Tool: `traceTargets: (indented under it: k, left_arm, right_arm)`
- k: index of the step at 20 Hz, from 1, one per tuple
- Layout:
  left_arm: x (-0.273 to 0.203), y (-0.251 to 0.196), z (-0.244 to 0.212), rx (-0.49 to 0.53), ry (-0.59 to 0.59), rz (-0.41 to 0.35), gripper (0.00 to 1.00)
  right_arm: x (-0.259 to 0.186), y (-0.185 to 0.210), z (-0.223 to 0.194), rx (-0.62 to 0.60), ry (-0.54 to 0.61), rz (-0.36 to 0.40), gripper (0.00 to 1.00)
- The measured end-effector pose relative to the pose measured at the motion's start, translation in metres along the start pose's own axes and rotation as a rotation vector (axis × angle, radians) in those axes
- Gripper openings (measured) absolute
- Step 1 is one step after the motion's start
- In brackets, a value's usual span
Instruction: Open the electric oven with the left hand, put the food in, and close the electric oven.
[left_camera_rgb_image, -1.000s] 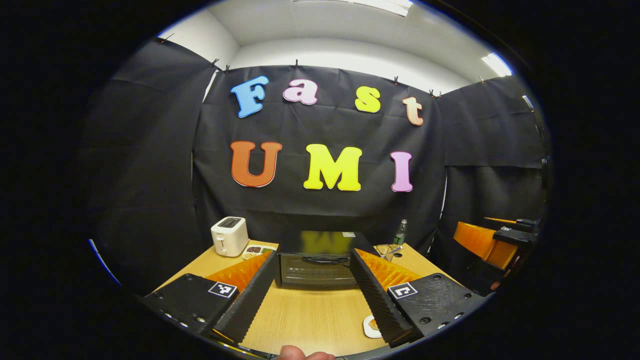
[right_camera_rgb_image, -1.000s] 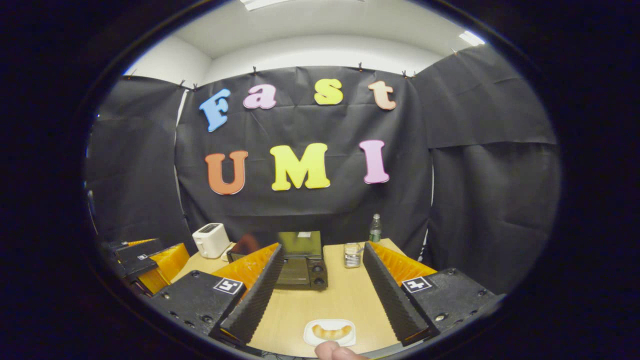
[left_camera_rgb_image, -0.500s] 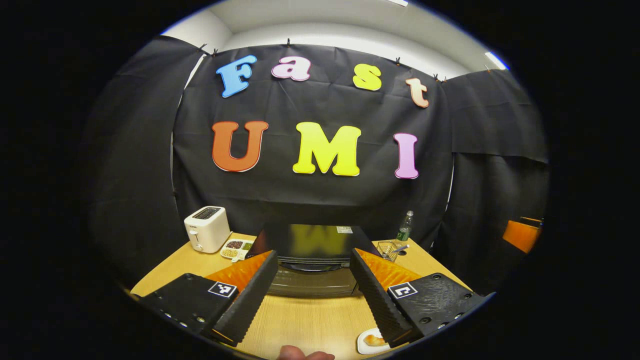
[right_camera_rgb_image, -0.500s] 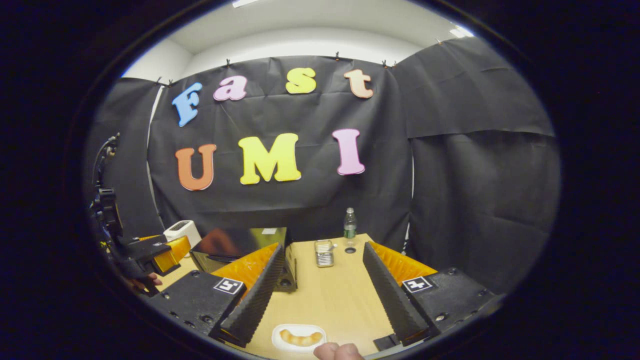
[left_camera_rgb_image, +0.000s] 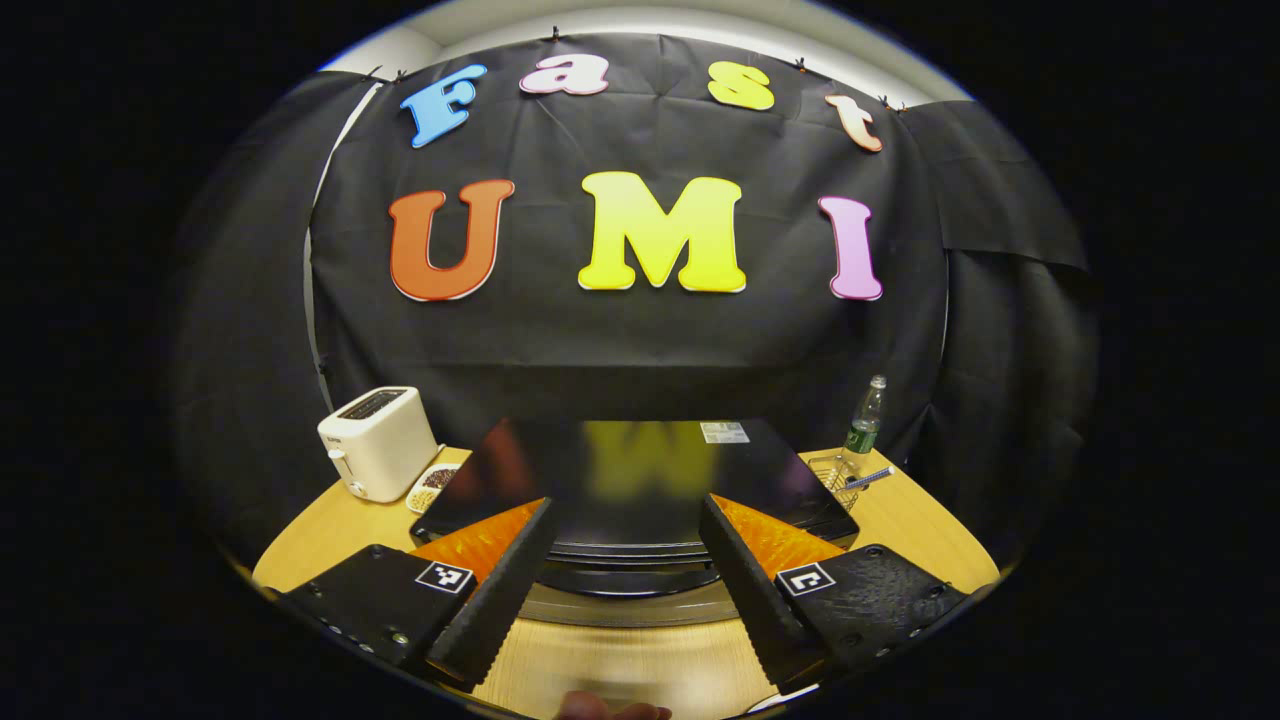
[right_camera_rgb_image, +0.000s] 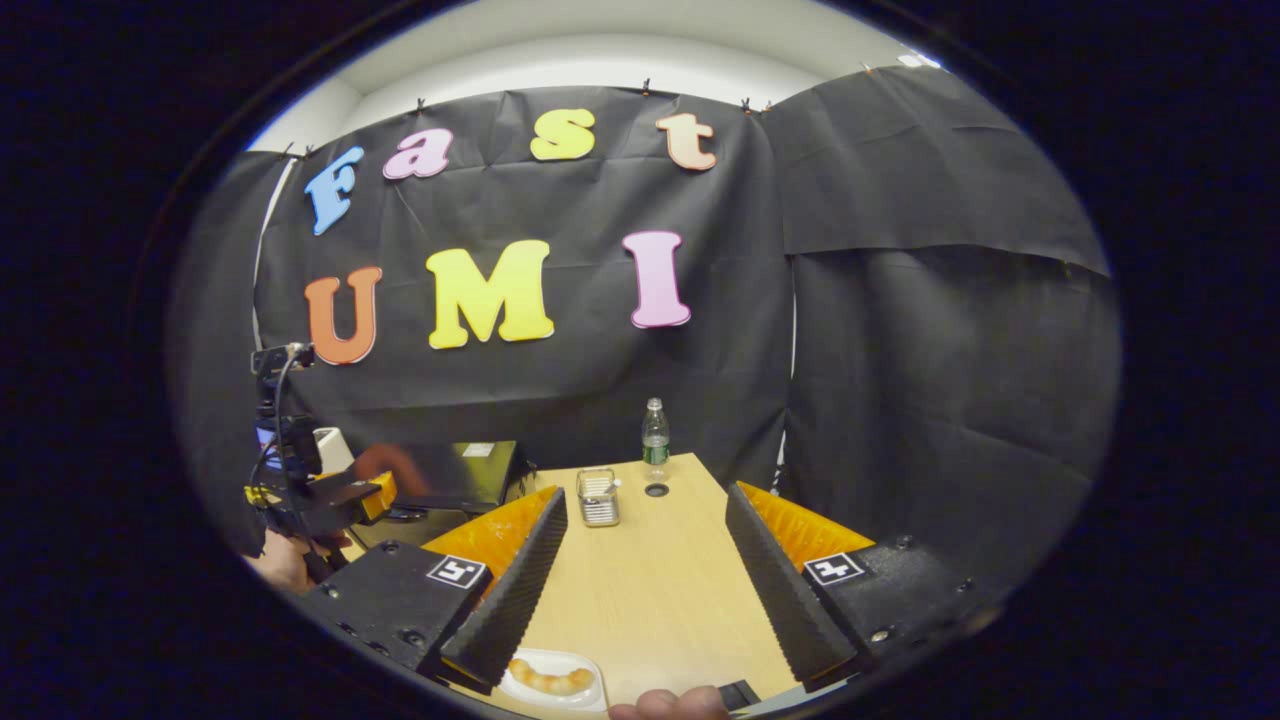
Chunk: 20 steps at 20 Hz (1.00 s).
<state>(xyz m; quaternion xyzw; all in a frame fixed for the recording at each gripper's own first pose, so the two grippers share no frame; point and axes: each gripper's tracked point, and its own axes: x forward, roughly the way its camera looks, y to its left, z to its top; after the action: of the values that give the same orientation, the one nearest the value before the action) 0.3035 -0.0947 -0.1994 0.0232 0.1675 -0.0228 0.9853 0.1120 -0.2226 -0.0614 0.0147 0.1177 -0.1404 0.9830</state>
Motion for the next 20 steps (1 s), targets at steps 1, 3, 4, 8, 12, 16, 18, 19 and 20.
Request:
traceTargets:
  k: [1,3,4,8,12,16,18,19,20]
  left_arm:
    - [0.004,-0.001,-0.004,0.01,0.013,0.004,0.95]
    - [0.009,0.001,-0.011,0.034,0.028,0.006,0.94]
    - [0.01,0.002,-0.015,0.042,0.036,0.01,0.95]
    - [0.009,0.001,-0.027,0.047,0.059,-0.004,0.97]
    - [-0.002,0.001,-0.031,0.047,0.069,-0.002,0.98]
    - [-0.023,0.0,-0.042,0.037,0.103,-0.013,1.0]
    - [-0.039,0.001,-0.05,0.038,0.124,-0.023,0.98]
    - [-0.047,0.001,-0.056,0.036,0.135,-0.03,0.97]
    - [-0.055,0.003,-0.064,0.031,0.148,-0.031,0.97]
  right_arm:
    - [0.003,-0.003,0.0,-0.008,0.005,-0.003,0.97]
    - [0.007,-0.004,0.001,-0.01,0.01,0.001,0.97]
    - [0.009,-0.001,0.001,-0.012,0.012,0.009,0.97]
    - [0.014,0.006,-0.002,-0.012,0.015,0.029,0.97]
    - [0.012,0.015,-0.012,0.022,0.038,0.043,0.97]
    - [-0.001,0.019,-0.012,0.023,0.028,0.045,0.98]
    - [-0.009,0.018,-0.013,0.026,0.021,0.039,0.97]
    - [-0.014,0.018,-0.015,0.031,0.02,0.034,0.97]
    - [-0.019,0.017,-0.016,0.037,0.02,0.03,0.97]
